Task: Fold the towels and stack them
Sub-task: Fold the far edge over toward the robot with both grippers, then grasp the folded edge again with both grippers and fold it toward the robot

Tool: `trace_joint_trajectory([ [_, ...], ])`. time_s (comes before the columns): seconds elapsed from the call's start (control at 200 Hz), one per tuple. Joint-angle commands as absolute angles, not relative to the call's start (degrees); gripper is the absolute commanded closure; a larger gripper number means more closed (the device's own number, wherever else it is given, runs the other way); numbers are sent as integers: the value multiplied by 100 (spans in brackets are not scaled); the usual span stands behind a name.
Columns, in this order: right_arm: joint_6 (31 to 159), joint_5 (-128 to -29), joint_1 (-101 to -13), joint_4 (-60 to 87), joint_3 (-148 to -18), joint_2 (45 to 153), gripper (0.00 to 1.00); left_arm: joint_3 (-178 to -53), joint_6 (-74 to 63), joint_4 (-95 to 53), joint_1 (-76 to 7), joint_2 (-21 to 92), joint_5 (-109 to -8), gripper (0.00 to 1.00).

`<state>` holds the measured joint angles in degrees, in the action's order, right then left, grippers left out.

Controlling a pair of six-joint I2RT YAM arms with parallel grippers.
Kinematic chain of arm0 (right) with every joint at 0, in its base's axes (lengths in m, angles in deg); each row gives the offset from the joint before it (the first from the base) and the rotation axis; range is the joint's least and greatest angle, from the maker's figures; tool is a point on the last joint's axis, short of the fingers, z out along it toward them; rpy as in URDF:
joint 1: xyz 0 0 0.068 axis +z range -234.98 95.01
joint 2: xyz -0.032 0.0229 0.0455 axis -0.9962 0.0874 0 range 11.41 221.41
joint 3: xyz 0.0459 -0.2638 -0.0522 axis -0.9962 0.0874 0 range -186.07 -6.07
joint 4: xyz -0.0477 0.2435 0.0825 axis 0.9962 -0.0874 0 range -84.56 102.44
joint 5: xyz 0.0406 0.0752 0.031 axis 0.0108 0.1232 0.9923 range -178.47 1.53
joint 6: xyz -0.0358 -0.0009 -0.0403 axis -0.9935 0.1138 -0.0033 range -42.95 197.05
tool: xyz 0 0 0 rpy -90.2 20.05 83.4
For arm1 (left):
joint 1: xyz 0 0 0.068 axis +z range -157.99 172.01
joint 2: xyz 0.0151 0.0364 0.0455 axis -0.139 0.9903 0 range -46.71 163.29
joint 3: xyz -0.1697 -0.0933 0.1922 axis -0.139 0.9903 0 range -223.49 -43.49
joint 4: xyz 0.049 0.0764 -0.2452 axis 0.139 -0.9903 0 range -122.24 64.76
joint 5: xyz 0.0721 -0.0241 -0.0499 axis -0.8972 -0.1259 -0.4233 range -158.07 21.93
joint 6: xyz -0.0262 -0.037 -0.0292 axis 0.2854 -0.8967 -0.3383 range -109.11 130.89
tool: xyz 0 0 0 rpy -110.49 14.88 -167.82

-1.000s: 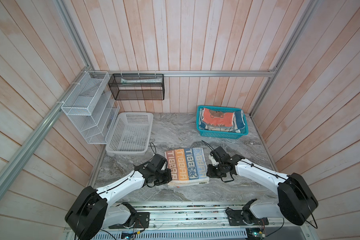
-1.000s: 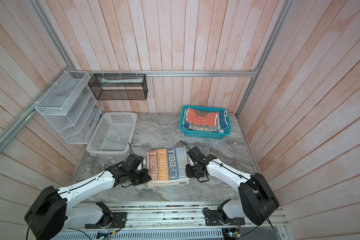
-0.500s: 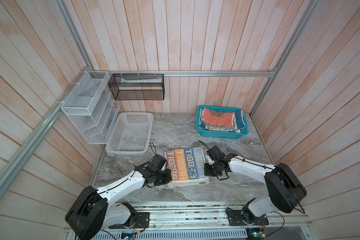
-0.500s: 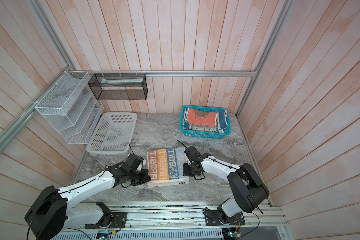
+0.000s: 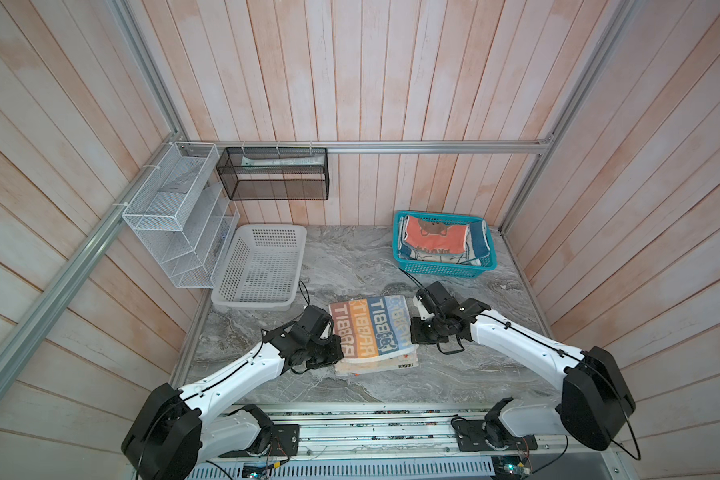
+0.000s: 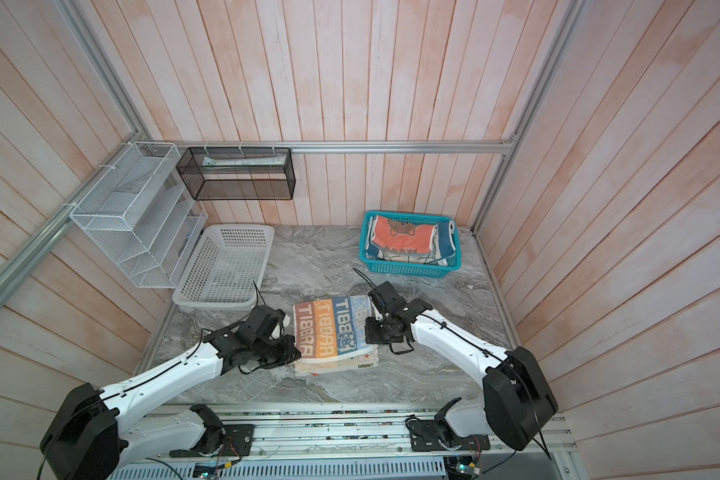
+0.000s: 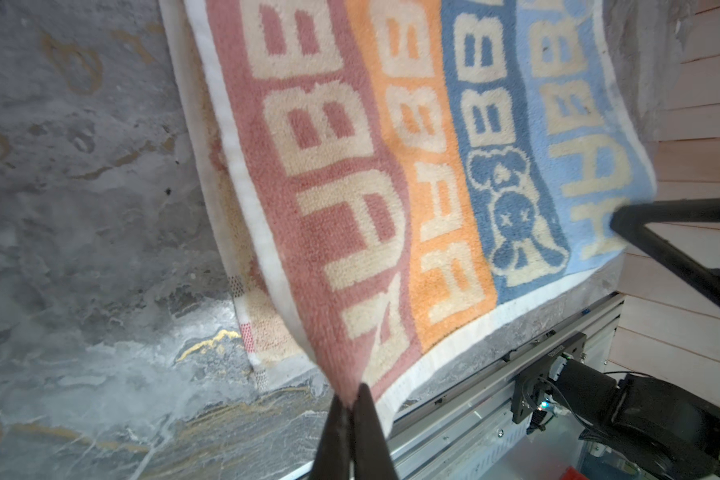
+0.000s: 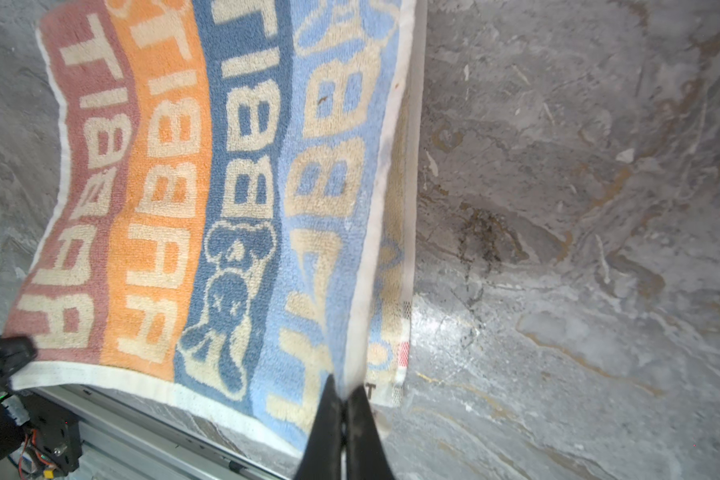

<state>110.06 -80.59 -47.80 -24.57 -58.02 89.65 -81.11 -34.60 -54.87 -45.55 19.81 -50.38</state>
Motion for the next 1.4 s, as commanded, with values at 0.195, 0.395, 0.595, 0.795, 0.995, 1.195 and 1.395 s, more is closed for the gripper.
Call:
trace_joint_trajectory([
  [0.195, 11202, -7789, -4635, -2396, -5102, 9165, 85, -7474, -3671, -5088, -4692, 2181, -4881, 90],
  [0.395, 10975, -8051, -4633, -2693, -5362, 9238, 55, -7730, -3418, -5625, -4609, 2143, -5259, 55],
  [0.595, 10470, -8430, -5304, -2124, -5798, 9486, 52, -8490, -2603, -5517, -3753, 2483, -5442, 50],
  [0.795, 10203, -8346, -5849, -712, -6157, 10201, 54, -9451, -1961, -4830, -3097, 3770, -5435, 50],
  [0.995, 10106, -8192, -5932, -299, -6728, 11159, 55, -9998, -1837, -4364, -2702, 4864, -5307, 50],
  [1.195, 9995, -8182, -5932, -215, -6979, 11777, 59, -10270, -1689, -4185, -2678, 5551, -4986, 53],
  [1.395, 9920, -8225, -5939, 4, -7033, 12027, 71, -10522, -1535, -4154, -2662, 5983, -4815, 64],
])
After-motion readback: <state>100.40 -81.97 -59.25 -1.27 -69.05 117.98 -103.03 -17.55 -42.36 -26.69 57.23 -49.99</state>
